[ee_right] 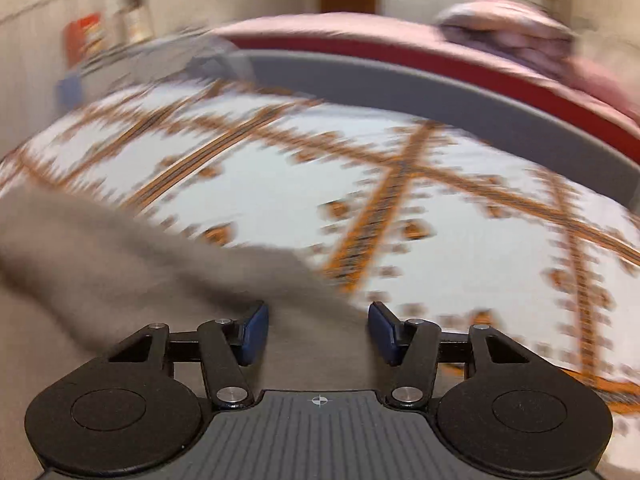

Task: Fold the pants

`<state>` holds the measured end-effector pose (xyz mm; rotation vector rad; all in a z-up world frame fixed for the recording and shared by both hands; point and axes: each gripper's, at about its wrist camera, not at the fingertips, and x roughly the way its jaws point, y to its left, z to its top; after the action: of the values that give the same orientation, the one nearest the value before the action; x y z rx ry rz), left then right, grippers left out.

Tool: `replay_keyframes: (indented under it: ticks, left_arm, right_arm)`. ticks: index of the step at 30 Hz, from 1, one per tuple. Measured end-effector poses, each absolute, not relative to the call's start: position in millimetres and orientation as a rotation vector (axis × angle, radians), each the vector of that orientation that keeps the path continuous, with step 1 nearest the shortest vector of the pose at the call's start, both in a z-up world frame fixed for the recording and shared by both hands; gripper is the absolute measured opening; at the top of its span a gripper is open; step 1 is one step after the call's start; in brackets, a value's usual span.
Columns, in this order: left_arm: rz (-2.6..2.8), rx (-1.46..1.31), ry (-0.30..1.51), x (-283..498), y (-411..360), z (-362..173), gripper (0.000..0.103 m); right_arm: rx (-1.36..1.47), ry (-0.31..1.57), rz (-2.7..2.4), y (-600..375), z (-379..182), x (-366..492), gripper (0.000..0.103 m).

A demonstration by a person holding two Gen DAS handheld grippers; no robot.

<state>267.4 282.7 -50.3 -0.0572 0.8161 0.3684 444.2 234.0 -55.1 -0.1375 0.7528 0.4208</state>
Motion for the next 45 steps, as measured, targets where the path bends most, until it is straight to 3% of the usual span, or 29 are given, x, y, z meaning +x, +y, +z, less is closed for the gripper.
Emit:
replay_keyframes:
  ticks: [7, 15, 17, 19, 20, 22, 35, 45]
  left_arm:
    - [0.325, -0.123, 0.727, 246, 277, -31, 0.090]
    - [0.248, -0.306, 0.738, 244, 256, -28, 0.090]
    - [0.269, -0.319, 0.749, 245, 253, -30, 0.092]
    - [0.294, -0.327, 0.771, 248, 252, -35, 0.092]
    - [0.305, -0.333, 0.781, 249, 251, -36, 0.092]
    - [0.310, -0.344, 0.796, 251, 250, -38, 0.092]
    - [0.340, -0.208, 0.865, 257, 242, -50, 0.092]
    - [0.338, -0.180, 0.881, 257, 243, -54, 0.092]
  right_arm:
    - [0.254, 0.649, 0.307, 26, 8, 374, 0.055]
    - [0.672, 0.683, -0.087, -195, -3, 243, 0.054]
    - [0.789, 0.684, -0.176, -224, -10, 218, 0.041]
    - [0.820, 0.705, -0.199, -237, -13, 204, 0.038]
    - [0.809, 0.713, -0.222, -244, -13, 198, 0.029]
    - [0.848, 0.718, -0.232, -258, -19, 192, 0.023]
    - [1.060, 0.866, -0.225, -288, -78, 210, 0.023]
    - [1.130, 0.854, -0.223, -295, -90, 209, 0.023]
